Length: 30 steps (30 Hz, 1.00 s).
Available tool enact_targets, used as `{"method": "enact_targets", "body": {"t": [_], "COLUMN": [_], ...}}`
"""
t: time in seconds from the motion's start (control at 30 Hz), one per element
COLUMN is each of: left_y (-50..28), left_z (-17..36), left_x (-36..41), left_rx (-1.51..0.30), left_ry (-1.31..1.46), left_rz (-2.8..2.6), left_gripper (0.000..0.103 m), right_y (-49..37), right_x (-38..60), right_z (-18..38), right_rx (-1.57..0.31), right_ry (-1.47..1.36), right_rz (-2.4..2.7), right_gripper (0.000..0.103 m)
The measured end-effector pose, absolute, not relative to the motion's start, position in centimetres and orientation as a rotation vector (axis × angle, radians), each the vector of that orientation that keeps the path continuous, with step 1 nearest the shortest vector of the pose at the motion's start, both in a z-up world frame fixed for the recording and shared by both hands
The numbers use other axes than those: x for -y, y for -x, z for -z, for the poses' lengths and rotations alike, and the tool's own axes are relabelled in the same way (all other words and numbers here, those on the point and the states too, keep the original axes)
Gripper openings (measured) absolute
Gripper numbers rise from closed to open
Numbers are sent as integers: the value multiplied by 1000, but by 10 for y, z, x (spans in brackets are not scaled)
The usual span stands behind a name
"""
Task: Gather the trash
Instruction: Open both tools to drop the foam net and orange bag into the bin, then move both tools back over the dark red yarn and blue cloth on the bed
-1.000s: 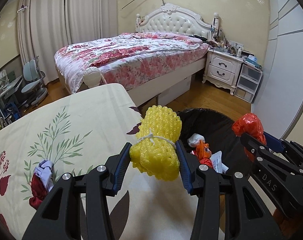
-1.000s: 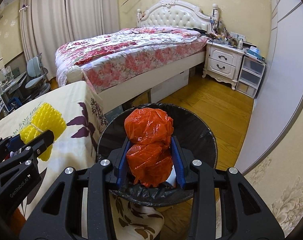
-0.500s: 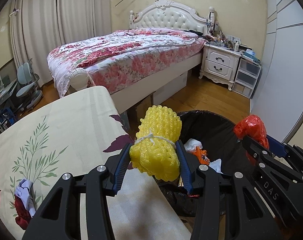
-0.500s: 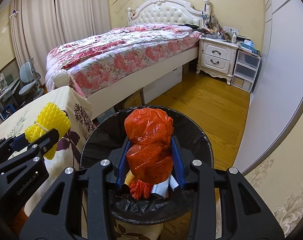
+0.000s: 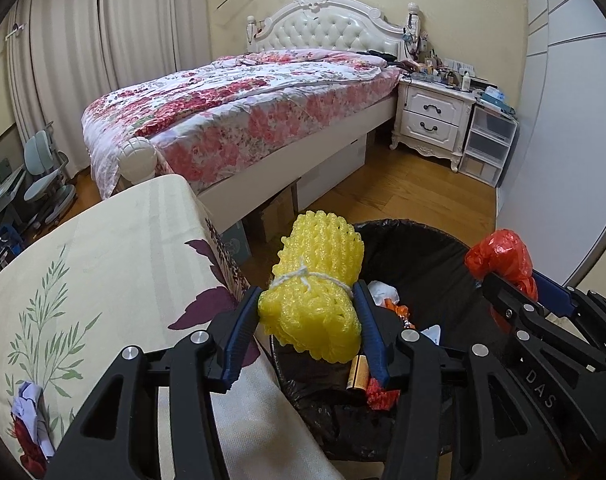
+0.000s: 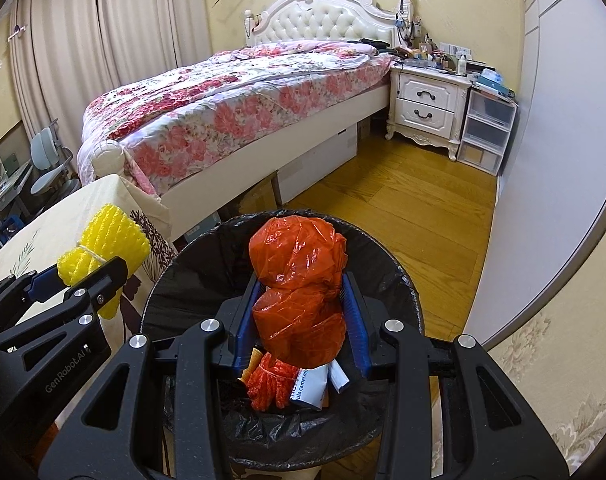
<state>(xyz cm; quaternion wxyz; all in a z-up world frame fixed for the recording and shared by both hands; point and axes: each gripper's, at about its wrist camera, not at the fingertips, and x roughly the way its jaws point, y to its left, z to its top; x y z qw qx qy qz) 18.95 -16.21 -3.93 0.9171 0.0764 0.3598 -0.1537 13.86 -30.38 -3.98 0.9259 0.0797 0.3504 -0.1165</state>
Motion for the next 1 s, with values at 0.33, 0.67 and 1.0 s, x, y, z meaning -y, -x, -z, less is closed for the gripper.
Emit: {"method": "enact_targets", "body": {"t": [0.33, 0.67, 1.0], "left_y": [-192, -187, -173], "left_z": [37, 32, 17], "left_x": [159, 142, 123], "left_rx": [-724, -723, -703], "left_ry": [-149, -126, -107], "left_rz": [292, 240, 215], "left_gripper": [77, 86, 89], "right_y": [-137, -128, -118], "right_x": [303, 300, 288], "right_z": [42, 35, 28], "right_rx": [-708, -686, -683], "right_ry": [-151, -136, -121], "right_rz": [255, 281, 276], "right_gripper": [50, 69, 78]}}
